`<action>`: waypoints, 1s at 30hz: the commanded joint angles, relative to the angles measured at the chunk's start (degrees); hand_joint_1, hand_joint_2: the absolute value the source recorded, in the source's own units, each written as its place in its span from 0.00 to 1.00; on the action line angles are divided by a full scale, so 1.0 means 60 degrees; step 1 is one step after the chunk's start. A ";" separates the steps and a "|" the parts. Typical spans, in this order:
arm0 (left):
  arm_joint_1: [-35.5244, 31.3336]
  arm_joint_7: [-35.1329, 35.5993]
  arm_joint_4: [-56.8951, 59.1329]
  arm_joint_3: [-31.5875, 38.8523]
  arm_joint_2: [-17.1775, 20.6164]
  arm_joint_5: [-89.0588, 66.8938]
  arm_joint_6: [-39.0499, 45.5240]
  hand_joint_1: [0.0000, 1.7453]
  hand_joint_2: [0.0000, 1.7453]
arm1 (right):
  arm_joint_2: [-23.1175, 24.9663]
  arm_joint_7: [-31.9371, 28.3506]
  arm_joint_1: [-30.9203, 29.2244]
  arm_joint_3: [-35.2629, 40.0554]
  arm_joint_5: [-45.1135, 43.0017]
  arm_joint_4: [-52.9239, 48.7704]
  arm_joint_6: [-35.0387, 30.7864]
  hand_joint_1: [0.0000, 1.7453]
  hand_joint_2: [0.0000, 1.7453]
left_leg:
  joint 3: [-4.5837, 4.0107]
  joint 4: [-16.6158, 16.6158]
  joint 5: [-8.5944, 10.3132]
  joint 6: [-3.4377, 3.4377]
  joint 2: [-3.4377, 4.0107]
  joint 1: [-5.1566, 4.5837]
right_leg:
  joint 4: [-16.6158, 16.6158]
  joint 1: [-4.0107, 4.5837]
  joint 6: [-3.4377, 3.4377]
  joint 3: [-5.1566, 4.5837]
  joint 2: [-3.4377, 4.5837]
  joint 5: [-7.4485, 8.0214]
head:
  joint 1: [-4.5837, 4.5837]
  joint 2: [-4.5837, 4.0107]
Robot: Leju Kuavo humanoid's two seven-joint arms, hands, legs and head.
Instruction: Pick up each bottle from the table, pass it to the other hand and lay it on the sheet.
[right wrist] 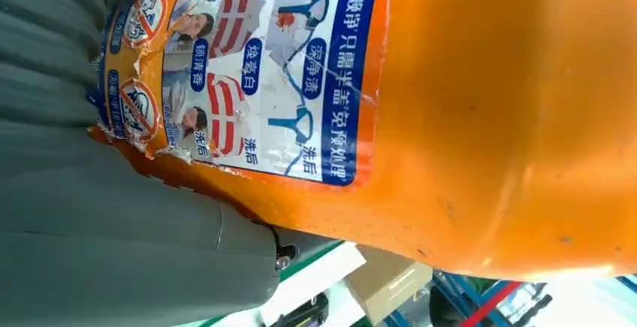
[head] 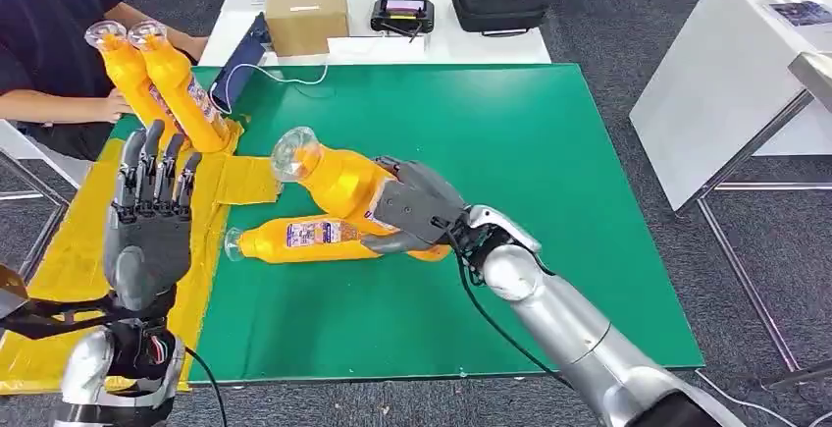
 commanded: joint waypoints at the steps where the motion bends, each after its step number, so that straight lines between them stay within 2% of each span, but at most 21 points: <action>1: 0.0969 -0.0194 -0.0531 -0.0371 -0.0224 -0.0071 -0.0329 0.00 1.00 | 0.0531 0.0025 -0.0458 0.1073 -0.0021 0.0897 -0.0012 1.00 1.00 | 0.0036 -0.0002 -0.0020 -0.0008 0.0030 0.0000 | -0.0005 -0.0004 -0.0011 0.0026 0.0064 -0.0007 | 0.0004 0.0000; 12: 0.1315 -0.0412 -0.0570 -0.0565 -0.0179 -0.0363 -0.0343 0.00 1.00 | 0.0866 -0.0036 -0.0730 0.1300 -0.0228 0.0879 0.0009 1.00 1.00 | 0.0032 0.0009 -0.0024 -0.0014 0.0014 0.0010 | 0.0003 0.0005 -0.0017 0.0020 0.0057 -0.0014 | 0.0000 0.0000; 21: 0.1481 -0.0466 -0.0457 -0.0589 -0.0202 -0.0243 -0.0545 0.00 1.00 | 0.1431 -0.0157 -0.0307 0.1925 -0.0232 0.0914 -0.0105 1.00 1.00 | 0.0029 -0.0007 -0.0015 -0.0012 0.0010 0.0004 | -0.0008 0.0000 -0.0012 0.0017 0.0037 -0.0009 | 0.0000 0.0000; 30: 0.1500 -0.0461 -0.0455 -0.0532 -0.0220 -0.0226 -0.0514 0.00 1.00 | 0.1443 -0.0190 -0.0292 0.1976 -0.0243 0.0938 -0.0069 1.00 1.00 | 0.0029 -0.0005 -0.0015 -0.0011 0.0004 0.0006 | -0.0008 0.0001 -0.0013 0.0014 0.0035 -0.0010 | 0.0004 0.0000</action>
